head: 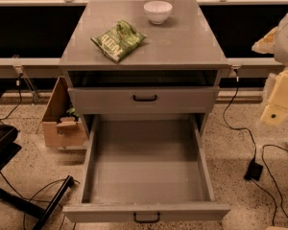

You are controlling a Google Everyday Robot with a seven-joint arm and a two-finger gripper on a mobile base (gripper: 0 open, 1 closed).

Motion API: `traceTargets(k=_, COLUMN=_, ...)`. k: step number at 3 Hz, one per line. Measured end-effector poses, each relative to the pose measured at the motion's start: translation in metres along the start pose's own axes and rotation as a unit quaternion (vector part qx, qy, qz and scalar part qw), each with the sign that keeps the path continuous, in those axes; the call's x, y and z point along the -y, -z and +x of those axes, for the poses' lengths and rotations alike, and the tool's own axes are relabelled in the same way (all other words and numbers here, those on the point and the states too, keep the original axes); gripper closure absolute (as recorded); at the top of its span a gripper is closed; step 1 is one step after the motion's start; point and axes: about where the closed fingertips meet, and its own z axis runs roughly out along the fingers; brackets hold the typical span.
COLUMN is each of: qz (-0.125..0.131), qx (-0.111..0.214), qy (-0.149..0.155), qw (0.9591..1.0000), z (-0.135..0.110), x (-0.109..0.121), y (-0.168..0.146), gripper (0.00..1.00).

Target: Place green jalapeno chip bag into middle drawer

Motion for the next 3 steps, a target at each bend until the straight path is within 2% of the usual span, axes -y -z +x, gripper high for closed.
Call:
traceTargets(k=1, qz=0.000, qx=0.000, qy=0.000, qw=1.0000, z=0.000, x=0.000, y=0.000, gripper=0.00)
traceTargets(k=2, qz=0.022, qx=0.059, qy=0.050, qw=0.9967, z=-0.046, x=0.027, y=-0.022, gripper=0.00)
traceTargets(k=3, qz=0.071, qx=0.104, qy=0.125, qw=0.9842, z=-0.111, x=0.063, y=-0.035, gripper=0.00)
